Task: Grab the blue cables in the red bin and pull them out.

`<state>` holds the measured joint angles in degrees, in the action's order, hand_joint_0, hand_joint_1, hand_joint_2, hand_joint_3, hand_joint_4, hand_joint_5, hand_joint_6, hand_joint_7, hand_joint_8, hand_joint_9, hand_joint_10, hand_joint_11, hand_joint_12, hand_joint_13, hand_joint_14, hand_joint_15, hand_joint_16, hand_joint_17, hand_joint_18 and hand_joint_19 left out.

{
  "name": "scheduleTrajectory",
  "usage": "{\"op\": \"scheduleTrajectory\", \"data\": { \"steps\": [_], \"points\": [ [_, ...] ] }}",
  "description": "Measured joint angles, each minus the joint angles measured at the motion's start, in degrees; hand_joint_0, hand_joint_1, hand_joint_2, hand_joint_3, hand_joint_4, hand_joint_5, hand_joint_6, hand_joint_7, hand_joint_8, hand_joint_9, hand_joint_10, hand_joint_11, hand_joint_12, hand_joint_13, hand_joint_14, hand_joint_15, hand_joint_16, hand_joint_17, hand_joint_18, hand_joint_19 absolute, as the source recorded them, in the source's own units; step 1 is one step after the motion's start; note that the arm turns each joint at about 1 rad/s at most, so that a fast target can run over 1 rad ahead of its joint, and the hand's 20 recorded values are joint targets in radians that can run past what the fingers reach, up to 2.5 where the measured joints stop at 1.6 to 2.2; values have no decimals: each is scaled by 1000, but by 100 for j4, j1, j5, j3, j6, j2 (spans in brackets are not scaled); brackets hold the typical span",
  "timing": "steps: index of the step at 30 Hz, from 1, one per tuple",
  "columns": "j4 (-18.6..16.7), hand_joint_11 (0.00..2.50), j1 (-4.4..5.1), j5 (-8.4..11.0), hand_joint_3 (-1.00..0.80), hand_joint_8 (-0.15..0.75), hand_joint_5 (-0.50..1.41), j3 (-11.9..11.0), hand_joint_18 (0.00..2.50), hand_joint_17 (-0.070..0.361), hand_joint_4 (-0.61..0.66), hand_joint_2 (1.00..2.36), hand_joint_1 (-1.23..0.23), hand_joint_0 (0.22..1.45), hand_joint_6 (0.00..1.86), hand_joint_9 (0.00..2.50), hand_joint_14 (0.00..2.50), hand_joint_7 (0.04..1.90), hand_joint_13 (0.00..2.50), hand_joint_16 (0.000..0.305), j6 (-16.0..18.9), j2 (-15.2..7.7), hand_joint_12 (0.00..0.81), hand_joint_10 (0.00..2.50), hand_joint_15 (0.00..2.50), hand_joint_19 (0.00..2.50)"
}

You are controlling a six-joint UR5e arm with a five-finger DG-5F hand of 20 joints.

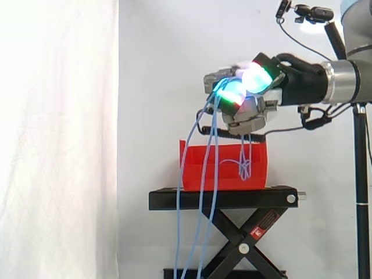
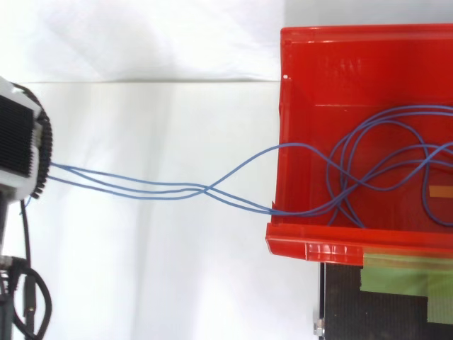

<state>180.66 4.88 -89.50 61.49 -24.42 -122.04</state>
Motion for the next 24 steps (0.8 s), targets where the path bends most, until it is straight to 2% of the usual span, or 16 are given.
{"op": "scheduleTrajectory", "data": {
  "steps": [2, 5, 11, 18, 24],
  "points": [
    [-302, 1580, 20, 136, -1000, 213, 762, 213, 1529, 72, 13, 1000, -881, 904, 1172, 1410, 2372, 566, 1230, 32, 284, -1, 278, 17, 1146, 1903],
    [-560, 1577, 38, 201, -1000, 205, 761, 351, 1521, 72, 11, 1000, -879, 903, 1167, 1408, 2360, 565, 1233, 32, 430, -2, 277, 16, 1149, 1889],
    [-687, 1575, 61, 210, -1000, 200, 759, 404, 1510, 74, 13, 1000, -877, 900, 1162, 1404, 2327, 563, 1228, 33, 460, -3, 279, 16, 1160, 1880],
    [-694, 1578, 65, 186, -1000, 212, 760, 407, 1491, 74, 23, 1000, -881, 894, 1161, 1400, 2293, 552, 1224, 33, 233, -4, 274, 16, 1171, 1866],
    [-765, 1576, 61, 49, -1000, 212, 765, 408, 1483, 74, 23, 1000, -882, 892, 1153, 1399, 2280, 550, 1225, 33, -295, -4, 274, 16, 1176, 1861]
  ]
}}
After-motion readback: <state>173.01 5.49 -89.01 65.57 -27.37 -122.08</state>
